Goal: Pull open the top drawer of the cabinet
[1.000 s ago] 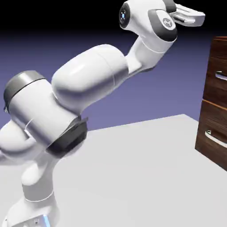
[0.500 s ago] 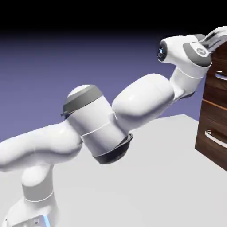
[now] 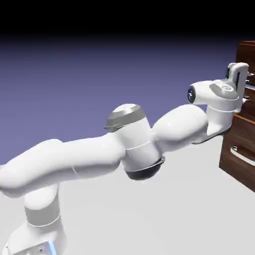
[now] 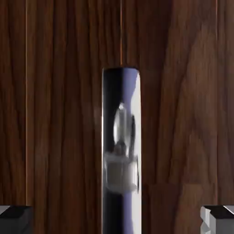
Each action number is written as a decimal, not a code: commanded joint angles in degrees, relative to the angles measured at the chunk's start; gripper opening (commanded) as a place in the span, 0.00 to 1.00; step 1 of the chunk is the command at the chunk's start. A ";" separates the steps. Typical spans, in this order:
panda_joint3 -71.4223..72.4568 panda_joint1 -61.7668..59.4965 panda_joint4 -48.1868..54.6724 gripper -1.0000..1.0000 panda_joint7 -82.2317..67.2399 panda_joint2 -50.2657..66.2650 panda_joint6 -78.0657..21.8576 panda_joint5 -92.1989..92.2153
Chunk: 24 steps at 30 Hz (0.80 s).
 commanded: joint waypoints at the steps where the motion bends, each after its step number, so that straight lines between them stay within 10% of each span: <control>1: 0.17 1.30 2.08 0.50 -1.49 -0.68 0.61 0.59; 8: 1.29 9.92 15.86 0.50 -11.39 -5.21 4.69 4.51; 9: 1.29 9.92 15.86 0.00 -11.39 -5.21 4.69 4.51; 24: 4.83 -8.07 -13.20 0.00 1.65 -1.63 -5.89 -3.98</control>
